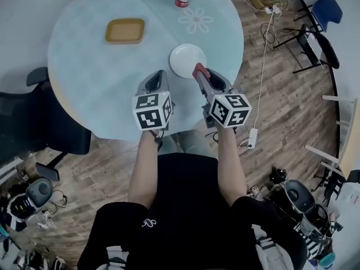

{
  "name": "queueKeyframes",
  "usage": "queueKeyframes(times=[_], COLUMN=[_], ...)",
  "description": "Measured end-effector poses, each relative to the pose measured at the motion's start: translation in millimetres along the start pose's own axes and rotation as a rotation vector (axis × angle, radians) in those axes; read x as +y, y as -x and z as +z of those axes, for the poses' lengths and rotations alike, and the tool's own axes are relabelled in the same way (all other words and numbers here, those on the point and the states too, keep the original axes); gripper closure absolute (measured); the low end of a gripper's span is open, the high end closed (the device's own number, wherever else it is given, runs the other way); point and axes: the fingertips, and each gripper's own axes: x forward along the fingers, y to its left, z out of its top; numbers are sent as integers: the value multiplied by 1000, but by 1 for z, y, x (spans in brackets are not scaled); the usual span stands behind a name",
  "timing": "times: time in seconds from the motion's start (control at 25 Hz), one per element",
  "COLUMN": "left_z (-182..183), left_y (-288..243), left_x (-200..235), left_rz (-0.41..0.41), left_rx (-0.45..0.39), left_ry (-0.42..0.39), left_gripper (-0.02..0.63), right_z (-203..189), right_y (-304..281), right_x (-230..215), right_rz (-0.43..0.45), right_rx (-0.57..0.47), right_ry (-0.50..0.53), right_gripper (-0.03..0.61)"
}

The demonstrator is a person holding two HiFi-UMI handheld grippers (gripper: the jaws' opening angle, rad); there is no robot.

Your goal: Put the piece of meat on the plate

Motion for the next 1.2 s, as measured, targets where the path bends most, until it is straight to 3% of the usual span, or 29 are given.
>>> queueKeyframes(times=[0.12,0.4,0.56,0.76,0.96,1.08,1.2], left_z=[-4,-6,-5,-8,0,4,6], left_y=[-18,-35,-45,-50,-50,-54,-61], left_x=[-4,3,8,12,6,1,-4], left_rz=[-11,0,4,3,-9,-31,-48], left_rx=[53,114,121,139,133,125,120], left_ry=[-24,-42,-38,-26,-39,-37,-25], left_gripper=[618,618,618,618,618,618,618], right_z=[-23,-41,-54,-55,-58,-40,-16], right_y=[-26,-91,-114,-129,-125,-117,-104], right_x=[-17,-31,-46,-60,-89,-105,-105], right_rz=[-24,57,69,74,-86,-191,-156], right_rx=[91,184,242,232,220,115,5], right_ry=[-26,-168,-192,-225,-163,-169,-258], right_gripper=[476,476,476,462,401,443,449])
